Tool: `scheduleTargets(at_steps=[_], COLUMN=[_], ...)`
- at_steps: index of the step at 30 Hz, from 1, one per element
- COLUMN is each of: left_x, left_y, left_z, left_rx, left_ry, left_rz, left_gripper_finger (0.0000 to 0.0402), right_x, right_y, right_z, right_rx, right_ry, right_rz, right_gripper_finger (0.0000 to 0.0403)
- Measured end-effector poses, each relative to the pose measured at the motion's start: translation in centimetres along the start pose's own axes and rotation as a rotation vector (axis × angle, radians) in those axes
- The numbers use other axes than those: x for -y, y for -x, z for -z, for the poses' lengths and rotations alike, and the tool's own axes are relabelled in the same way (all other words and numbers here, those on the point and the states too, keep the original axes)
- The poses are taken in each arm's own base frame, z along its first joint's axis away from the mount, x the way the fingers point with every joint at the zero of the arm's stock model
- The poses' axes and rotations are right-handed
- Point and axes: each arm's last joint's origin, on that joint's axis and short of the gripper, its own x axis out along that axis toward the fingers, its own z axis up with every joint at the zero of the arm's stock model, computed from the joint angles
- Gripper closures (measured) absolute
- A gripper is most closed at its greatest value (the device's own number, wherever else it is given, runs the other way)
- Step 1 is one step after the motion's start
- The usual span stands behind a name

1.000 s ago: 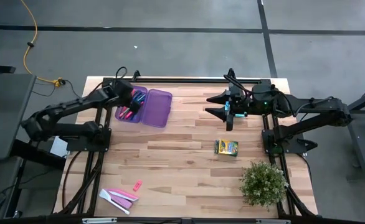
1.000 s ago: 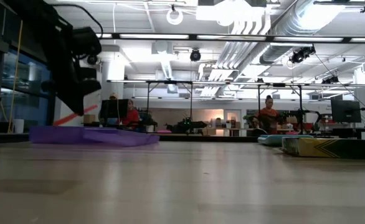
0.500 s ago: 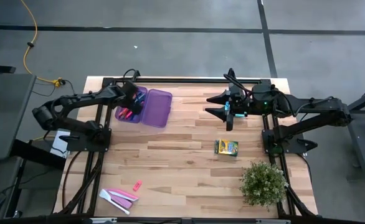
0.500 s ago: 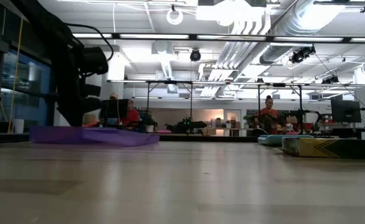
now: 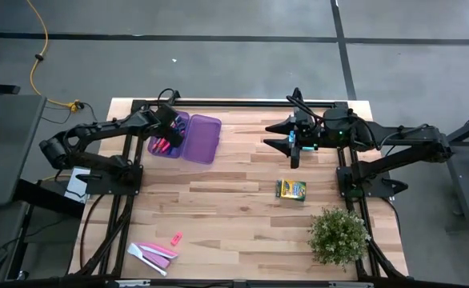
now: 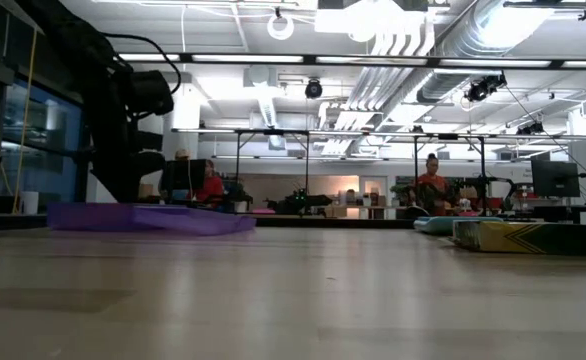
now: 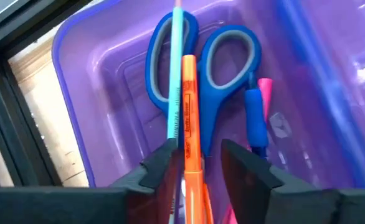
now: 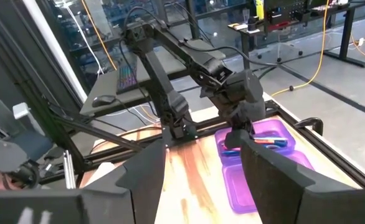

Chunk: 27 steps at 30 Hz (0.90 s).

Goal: Pack school essentials
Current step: Put the yellow box of crayons into the purple supply box

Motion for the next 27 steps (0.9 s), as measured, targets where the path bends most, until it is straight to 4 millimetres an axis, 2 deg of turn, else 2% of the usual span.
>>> scheduleTargets(at_steps=[5, 9, 14, 17, 22, 27], left_x=[-0.1, -0.1, 0.6, 1.4, 3.3, 5.3], left_y=[1.3, 3.8, 8.4, 11.5, 16.4, 19.9], left_z=[-0.1, -1.1, -2.4, -2.4, -1.3, 0.4], left_rx=[0.03, 0.106, 0.327, 0.502, 0.752, 0.927], left_ry=[0.018, 0.046, 0.114, 0.121, 0.026, -0.106], left_rz=[0.086, 0.26, 0.513, 0.657, 0.894, 1.064], left_gripper_finger=[0.0253, 0.0237, 0.0235, 0.0238, 0.024, 0.0241], right_x=[0.0, 0.0, 0.0, 0.0, 0.0, 0.0], right_y=[0.0, 0.0, 0.0, 0.0, 0.0, 0.0], right_z=[0.0, 0.0, 0.0, 0.0, 0.0, 0.0], right_rx=[0.0, 0.0, 0.0, 0.0, 0.0, 0.0], right_ry=[0.004, 0.009, 0.012, 0.012, 0.012, 0.012], right_rz=[0.0, 0.0, 0.0, 0.0, 0.0, 0.0], right_gripper_finger=[0.0201, 0.0201, 0.0201, 0.0201, 0.0201, 0.0201])
